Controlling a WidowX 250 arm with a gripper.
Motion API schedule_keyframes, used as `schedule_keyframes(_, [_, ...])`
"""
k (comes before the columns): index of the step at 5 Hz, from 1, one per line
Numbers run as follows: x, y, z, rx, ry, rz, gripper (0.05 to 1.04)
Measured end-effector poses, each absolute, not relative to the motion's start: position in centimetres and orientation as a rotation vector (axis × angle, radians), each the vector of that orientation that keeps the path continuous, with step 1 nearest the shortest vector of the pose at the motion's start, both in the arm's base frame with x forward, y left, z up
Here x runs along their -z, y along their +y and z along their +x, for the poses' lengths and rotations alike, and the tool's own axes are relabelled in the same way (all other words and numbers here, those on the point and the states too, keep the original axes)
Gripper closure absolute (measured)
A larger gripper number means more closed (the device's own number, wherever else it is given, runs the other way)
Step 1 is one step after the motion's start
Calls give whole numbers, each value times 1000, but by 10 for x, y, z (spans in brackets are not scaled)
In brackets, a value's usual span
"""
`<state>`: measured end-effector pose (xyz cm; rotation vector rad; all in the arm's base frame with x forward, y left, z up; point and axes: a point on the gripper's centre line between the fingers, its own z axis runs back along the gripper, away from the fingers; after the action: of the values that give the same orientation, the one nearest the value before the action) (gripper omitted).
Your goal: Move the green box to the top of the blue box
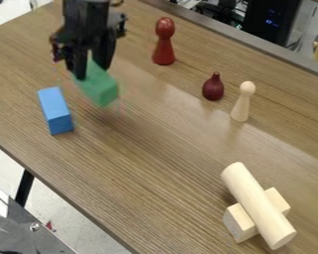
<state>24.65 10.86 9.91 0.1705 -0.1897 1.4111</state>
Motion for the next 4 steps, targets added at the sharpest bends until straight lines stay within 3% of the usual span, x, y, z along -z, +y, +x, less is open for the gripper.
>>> schedule_keyframes(2, [-107, 120, 237, -1331, -108, 256, 583])
schedule_keyframes(3, [-104, 124, 236, -1280, -108, 298, 583])
schedule_keyframes(4, [-97, 126, 236, -1206, -121, 294, 583])
